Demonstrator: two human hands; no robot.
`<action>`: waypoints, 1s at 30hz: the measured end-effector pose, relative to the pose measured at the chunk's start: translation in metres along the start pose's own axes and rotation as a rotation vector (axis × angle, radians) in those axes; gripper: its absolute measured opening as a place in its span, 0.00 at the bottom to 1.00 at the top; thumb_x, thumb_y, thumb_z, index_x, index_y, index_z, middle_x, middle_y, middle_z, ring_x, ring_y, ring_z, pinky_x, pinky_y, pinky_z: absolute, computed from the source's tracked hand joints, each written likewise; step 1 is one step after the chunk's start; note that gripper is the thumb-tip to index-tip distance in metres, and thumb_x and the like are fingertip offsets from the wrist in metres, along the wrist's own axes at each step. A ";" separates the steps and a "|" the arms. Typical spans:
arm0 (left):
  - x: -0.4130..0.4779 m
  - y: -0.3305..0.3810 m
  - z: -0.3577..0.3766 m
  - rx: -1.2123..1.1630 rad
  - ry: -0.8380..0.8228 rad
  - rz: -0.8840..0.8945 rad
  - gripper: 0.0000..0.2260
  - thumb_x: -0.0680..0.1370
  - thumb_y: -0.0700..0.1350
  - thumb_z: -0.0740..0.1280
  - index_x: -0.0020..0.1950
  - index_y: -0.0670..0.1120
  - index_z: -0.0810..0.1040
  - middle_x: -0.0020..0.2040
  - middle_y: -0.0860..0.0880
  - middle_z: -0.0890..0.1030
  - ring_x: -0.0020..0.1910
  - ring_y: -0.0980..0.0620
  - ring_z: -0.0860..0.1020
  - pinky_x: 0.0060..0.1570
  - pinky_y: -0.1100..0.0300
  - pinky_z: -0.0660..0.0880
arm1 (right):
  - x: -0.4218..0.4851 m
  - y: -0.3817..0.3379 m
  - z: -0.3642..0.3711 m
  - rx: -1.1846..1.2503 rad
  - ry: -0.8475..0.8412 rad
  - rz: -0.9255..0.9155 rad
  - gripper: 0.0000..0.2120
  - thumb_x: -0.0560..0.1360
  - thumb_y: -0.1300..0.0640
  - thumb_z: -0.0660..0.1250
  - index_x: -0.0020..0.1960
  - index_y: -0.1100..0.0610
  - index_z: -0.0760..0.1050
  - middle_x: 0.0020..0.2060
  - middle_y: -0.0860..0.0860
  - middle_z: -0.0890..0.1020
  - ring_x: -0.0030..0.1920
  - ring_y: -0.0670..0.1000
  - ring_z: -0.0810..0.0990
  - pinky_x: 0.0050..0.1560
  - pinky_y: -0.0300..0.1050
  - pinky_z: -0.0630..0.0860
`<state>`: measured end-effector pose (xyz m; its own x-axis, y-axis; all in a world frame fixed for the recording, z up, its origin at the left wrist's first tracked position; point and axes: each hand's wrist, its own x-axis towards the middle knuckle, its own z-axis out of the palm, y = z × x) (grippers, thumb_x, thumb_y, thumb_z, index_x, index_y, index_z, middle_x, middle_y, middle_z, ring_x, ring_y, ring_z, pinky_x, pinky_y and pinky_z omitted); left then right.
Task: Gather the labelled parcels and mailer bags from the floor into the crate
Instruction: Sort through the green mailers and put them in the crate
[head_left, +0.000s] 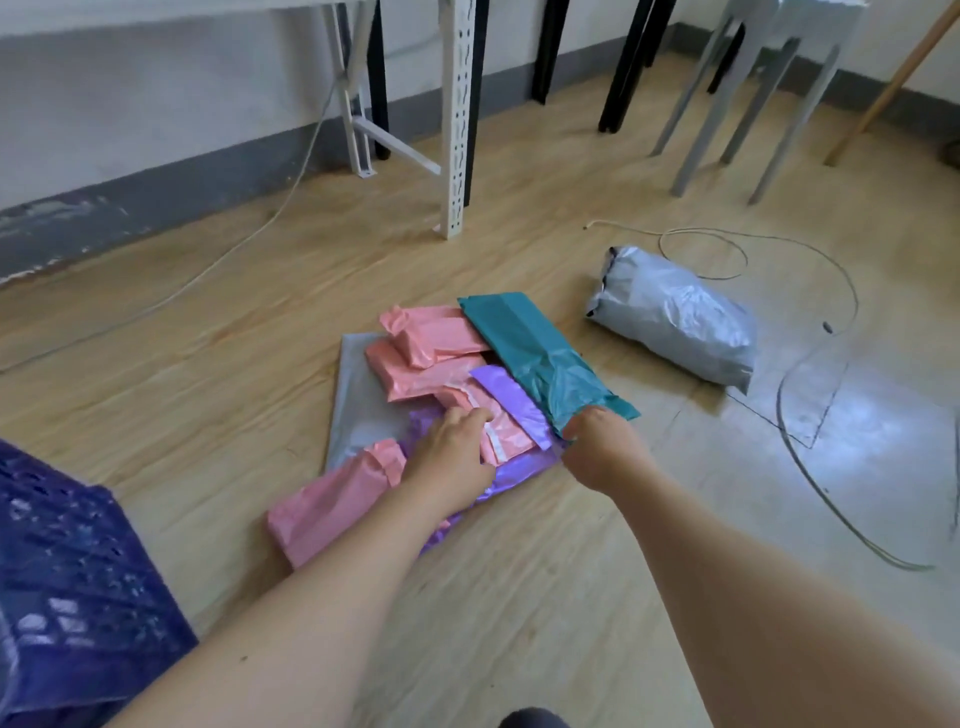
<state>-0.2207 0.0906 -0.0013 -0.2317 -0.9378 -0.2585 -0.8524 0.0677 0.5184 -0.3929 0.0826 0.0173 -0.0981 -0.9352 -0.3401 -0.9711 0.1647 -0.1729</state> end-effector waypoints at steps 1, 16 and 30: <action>0.006 -0.001 0.005 0.002 -0.008 -0.001 0.28 0.72 0.41 0.65 0.72 0.48 0.64 0.68 0.44 0.67 0.68 0.43 0.68 0.64 0.53 0.67 | 0.009 0.005 0.006 0.003 -0.003 0.014 0.14 0.75 0.59 0.62 0.58 0.61 0.78 0.62 0.57 0.74 0.61 0.56 0.75 0.58 0.42 0.71; 0.051 -0.040 0.039 -0.020 -0.091 0.004 0.30 0.74 0.40 0.64 0.75 0.48 0.60 0.72 0.47 0.62 0.71 0.45 0.63 0.67 0.52 0.64 | 0.075 0.007 0.082 -0.151 -0.297 0.032 0.24 0.69 0.67 0.51 0.62 0.64 0.73 0.70 0.62 0.68 0.74 0.55 0.60 0.72 0.48 0.61; 0.025 -0.040 0.003 -0.015 -0.037 -0.040 0.23 0.74 0.39 0.63 0.69 0.48 0.68 0.68 0.47 0.66 0.68 0.45 0.66 0.65 0.55 0.66 | 0.054 -0.024 0.029 -0.106 0.175 0.037 0.13 0.73 0.69 0.58 0.55 0.64 0.75 0.54 0.59 0.76 0.56 0.59 0.74 0.49 0.46 0.69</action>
<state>-0.1940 0.0652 -0.0314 -0.2146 -0.9265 -0.3090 -0.8544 0.0248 0.5190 -0.3687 0.0378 -0.0241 -0.1619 -0.9708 -0.1773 -0.9826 0.1752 -0.0620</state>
